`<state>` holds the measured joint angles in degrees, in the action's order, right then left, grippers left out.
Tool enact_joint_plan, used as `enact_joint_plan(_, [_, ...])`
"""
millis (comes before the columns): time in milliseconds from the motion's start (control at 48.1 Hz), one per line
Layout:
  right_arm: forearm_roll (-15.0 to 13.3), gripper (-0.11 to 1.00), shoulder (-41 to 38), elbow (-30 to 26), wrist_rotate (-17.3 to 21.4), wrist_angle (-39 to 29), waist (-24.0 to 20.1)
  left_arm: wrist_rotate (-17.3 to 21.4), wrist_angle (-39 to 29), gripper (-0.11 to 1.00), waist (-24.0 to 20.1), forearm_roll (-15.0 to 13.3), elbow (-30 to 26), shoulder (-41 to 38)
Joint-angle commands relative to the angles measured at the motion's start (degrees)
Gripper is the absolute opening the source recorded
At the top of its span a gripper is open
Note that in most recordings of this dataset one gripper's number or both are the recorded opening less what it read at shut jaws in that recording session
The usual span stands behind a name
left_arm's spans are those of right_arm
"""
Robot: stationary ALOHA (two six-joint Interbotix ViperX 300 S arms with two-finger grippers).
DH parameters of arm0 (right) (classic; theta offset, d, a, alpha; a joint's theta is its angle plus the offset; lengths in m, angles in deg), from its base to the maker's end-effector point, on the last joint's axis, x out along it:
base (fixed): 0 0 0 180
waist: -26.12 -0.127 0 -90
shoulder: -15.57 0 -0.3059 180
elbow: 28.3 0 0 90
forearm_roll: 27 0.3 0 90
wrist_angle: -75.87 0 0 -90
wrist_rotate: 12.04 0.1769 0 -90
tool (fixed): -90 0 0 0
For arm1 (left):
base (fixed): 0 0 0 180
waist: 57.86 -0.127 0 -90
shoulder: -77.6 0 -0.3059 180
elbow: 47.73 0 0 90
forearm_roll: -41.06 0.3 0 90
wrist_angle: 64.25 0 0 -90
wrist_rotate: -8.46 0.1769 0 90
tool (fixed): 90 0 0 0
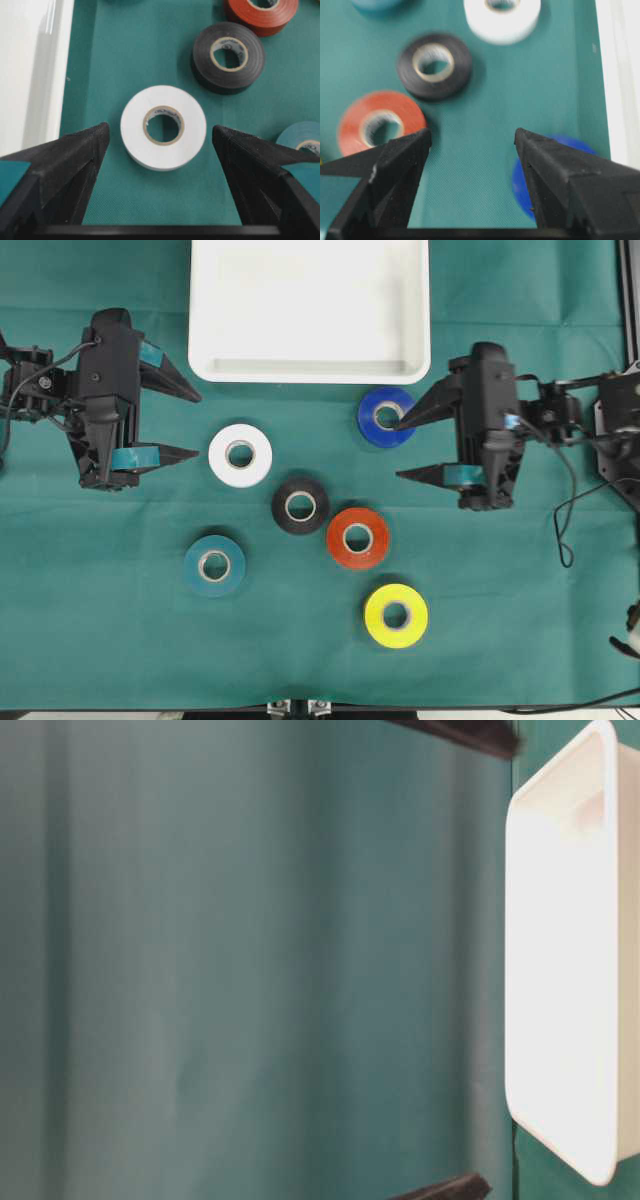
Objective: Put the tape alternately from left to right into the white case.
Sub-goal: 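Lower the right gripper over the blue tape roll and grasp it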
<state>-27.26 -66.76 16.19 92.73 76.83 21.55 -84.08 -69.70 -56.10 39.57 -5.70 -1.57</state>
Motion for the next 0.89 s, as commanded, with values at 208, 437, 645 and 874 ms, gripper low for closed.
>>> enact_joint_plan(208, [-0.3, 0.79, -5.9, -2.6, 0.1, -3.3, 2.9, 0.1, 0.3, 0.66, 0.2, -0.2, -1.3, 0.4])
enact_joint_plan(437, [-0.6, 0.79, -10.4, -4.0, 0.2, -3.4, 3.3, 0.1, 0.3, 0.66, 0.2, -0.2, -1.3, 0.4])
enact_joint_plan(645, [-0.6, 0.79, -14.3, -5.0, 0.2, -3.4, 4.5, 0.0, 0.3, 0.66, 0.2, -0.2, -1.2, 0.4])
enact_joint_plan(874, [-0.6, 0.78, -17.1, -5.8, 0.2, -3.4, 5.7, 0.0, 0.3, 0.66, 0.2, -0.2, -1.1, 0.4])
